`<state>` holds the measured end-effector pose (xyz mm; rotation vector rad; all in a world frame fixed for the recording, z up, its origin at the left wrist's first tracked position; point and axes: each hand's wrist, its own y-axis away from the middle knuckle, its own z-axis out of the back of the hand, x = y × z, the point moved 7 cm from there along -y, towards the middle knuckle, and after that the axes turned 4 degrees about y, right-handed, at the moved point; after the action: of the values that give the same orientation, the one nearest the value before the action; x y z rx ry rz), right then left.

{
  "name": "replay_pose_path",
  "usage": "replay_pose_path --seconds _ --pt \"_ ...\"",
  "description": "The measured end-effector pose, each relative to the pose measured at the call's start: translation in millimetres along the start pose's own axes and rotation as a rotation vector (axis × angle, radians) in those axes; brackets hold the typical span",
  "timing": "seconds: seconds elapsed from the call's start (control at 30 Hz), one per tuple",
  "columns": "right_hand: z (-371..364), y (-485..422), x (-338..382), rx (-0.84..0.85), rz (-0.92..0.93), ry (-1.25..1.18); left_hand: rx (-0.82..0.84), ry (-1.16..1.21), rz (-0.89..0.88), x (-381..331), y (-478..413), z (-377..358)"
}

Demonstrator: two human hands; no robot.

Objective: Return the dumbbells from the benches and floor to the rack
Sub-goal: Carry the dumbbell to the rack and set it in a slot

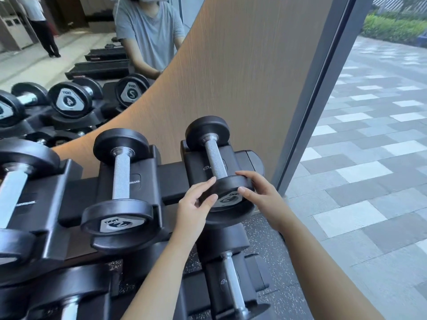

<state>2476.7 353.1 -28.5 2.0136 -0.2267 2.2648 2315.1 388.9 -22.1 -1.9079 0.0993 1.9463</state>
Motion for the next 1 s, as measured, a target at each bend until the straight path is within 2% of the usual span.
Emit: replay_pose_path --seconds 0.13,0.47,0.67,1.0 --pt "1 4 -18 -0.033 -0.093 -0.092 -0.012 0.003 0.006 4 -1 1" --pt "6 2 -20 -0.116 -0.104 -0.158 -0.051 0.152 0.070 19 -1 2" --pt "3 -1 -6 -0.141 -0.060 -0.106 -0.057 0.420 0.179 31 2 4" --pt "-2 -2 12 -0.206 -0.008 0.095 -0.067 0.501 0.221 36 9 8"
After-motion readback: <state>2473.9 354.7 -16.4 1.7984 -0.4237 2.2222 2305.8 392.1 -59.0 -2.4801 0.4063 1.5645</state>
